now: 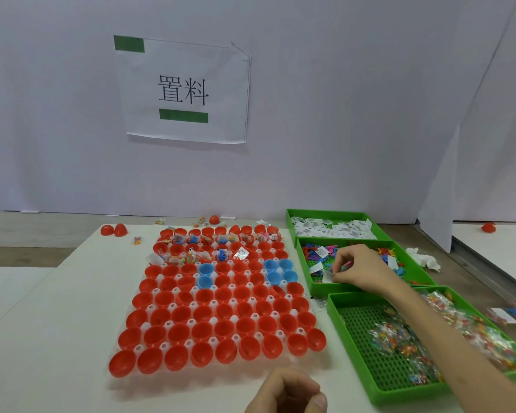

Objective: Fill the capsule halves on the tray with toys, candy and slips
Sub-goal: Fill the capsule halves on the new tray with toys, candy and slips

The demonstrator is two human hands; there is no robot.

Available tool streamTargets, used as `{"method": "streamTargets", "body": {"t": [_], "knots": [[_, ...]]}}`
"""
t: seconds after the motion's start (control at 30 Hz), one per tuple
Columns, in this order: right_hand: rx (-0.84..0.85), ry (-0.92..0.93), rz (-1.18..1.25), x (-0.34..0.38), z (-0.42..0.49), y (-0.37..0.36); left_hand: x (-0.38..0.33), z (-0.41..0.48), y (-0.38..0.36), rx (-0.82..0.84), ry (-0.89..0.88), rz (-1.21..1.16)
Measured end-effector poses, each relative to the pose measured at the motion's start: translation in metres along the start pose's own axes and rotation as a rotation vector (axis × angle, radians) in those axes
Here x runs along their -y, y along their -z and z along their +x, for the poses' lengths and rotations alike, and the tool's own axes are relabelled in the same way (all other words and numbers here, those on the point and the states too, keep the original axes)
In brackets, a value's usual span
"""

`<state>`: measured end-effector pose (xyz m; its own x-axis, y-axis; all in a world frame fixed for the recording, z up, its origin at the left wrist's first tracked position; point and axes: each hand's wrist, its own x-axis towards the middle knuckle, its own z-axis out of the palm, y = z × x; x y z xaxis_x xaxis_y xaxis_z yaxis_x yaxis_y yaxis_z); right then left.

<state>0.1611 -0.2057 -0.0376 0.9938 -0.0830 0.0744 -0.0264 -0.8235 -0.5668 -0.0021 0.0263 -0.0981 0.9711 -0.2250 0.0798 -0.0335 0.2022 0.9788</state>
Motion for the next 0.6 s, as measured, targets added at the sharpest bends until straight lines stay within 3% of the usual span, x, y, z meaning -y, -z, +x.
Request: {"method": "streamTargets", "body": {"t": [0.1, 0.43, 0.6], "knots": [[-0.034, -0.006, 0.067, 0.002, -0.001, 0.002, 0.001, 0.0, 0.001, 0.039, -0.003, 0.0], [-0.406, 0.07, 0.239, 0.008, -0.016, 0.004, -0.009, 0.008, 0.02, -0.018, 0.161, 0.174], [-0.366, 0.149, 0.305, 0.029, -0.04, 0.012, -0.01, 0.003, 0.024, 0.02, 0.178, 0.202]]}}
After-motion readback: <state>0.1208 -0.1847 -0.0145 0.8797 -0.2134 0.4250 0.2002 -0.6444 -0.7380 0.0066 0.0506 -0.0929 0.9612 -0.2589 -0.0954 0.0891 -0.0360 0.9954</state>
